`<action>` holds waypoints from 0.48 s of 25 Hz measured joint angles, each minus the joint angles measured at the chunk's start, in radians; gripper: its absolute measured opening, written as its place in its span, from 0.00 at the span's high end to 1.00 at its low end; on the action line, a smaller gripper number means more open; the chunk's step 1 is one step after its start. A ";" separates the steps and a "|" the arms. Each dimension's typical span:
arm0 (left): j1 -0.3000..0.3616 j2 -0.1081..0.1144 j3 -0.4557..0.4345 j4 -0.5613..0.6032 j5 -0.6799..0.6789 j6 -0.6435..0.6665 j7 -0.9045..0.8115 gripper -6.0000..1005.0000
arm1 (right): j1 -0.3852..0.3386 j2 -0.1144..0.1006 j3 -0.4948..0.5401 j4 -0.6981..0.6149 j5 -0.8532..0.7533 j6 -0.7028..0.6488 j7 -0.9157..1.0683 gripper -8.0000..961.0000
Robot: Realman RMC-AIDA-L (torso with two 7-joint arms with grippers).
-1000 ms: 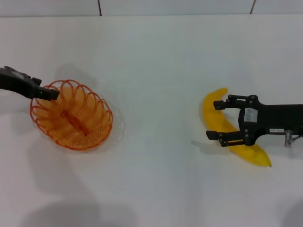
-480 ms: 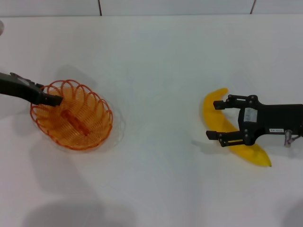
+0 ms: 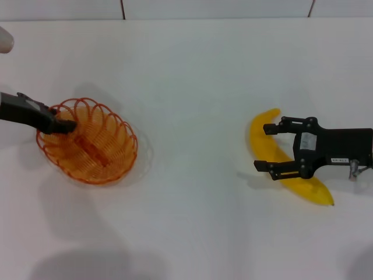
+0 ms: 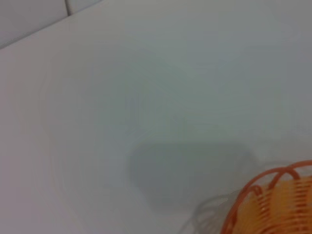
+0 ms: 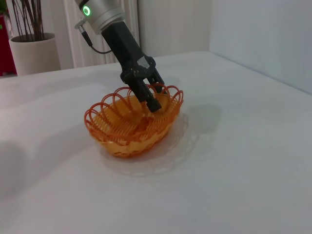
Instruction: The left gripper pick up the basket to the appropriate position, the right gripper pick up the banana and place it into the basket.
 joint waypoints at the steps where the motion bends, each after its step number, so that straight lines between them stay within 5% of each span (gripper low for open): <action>1: 0.001 0.000 -0.001 0.001 0.000 -0.001 0.003 0.36 | 0.000 0.000 0.000 0.000 0.000 0.000 0.000 0.11; 12: 0.015 -0.002 -0.001 0.069 -0.009 0.018 -0.002 0.77 | 0.000 0.000 0.001 0.002 -0.002 0.006 -0.001 0.11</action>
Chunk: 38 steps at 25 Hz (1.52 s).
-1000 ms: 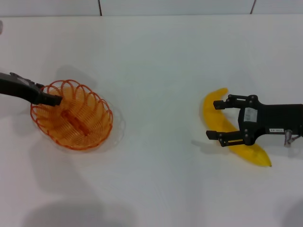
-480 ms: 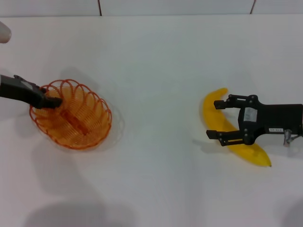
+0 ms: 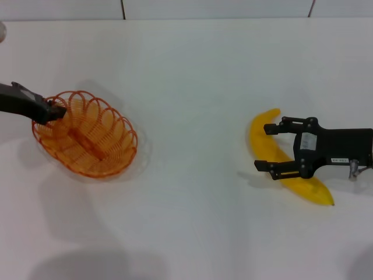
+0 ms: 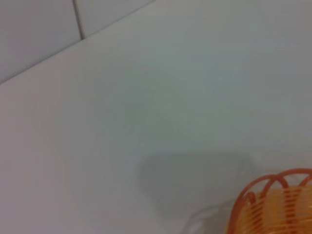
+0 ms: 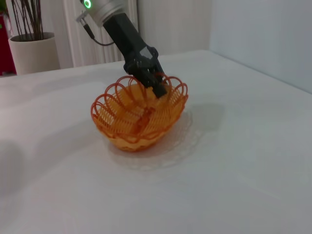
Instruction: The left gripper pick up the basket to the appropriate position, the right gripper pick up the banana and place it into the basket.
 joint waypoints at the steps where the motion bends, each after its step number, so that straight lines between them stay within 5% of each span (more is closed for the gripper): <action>1: 0.001 -0.001 -0.001 0.010 -0.002 0.011 0.000 0.81 | 0.000 0.000 0.000 0.000 0.000 0.006 0.000 0.11; 15: 0.021 -0.051 -0.007 0.077 -0.123 0.073 -0.040 0.91 | 0.007 0.000 -0.010 0.003 0.000 0.030 0.002 0.12; 23: 0.032 -0.054 0.000 -0.046 -0.246 -0.036 -0.039 0.92 | 0.011 0.000 -0.012 0.004 -0.003 0.030 0.003 0.12; 38: 0.096 -0.055 -0.005 -0.137 -0.434 -0.050 0.019 0.92 | 0.026 0.003 -0.050 0.004 -0.017 0.043 0.017 0.12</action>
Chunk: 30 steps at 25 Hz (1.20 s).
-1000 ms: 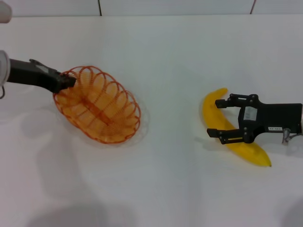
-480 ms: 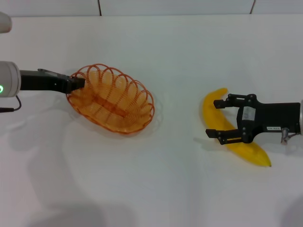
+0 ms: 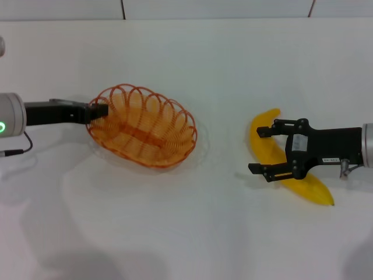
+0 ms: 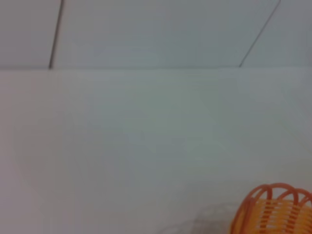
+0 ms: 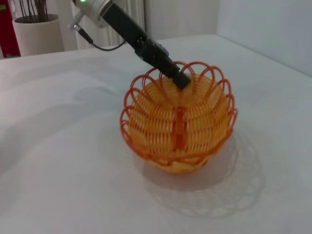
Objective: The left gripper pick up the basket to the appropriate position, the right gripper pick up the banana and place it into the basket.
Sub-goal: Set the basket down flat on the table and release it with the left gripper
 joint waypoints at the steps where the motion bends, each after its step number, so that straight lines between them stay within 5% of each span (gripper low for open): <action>1: 0.001 0.000 -0.002 -0.013 -0.002 -0.006 0.001 0.92 | 0.000 0.000 0.000 0.000 0.000 0.000 0.000 0.12; 30: 0.056 -0.006 0.000 -0.113 -0.137 -0.068 0.007 0.92 | 0.006 0.001 -0.014 0.001 -0.014 0.003 -0.001 0.13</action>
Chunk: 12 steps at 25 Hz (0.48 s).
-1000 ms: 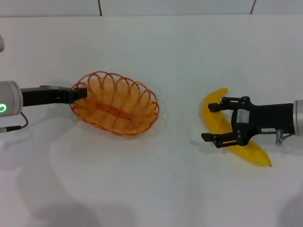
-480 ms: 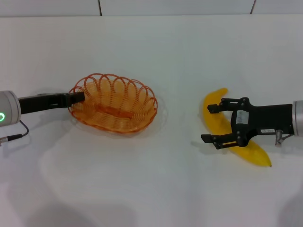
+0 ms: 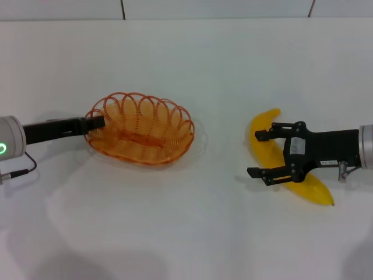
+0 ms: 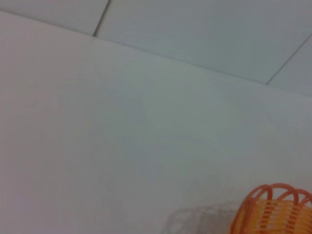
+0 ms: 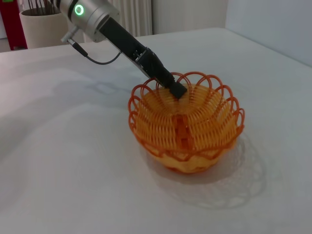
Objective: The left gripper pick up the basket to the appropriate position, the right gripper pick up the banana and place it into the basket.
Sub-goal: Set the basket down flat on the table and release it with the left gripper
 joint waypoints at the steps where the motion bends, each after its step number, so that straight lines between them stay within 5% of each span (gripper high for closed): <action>1: 0.001 0.000 0.000 0.000 -0.005 0.000 0.002 0.92 | 0.000 0.000 0.000 0.000 0.000 0.000 0.000 0.13; 12: 0.016 0.002 0.000 -0.021 -0.045 -0.002 0.034 0.92 | 0.000 0.000 0.000 0.000 0.000 0.000 0.000 0.14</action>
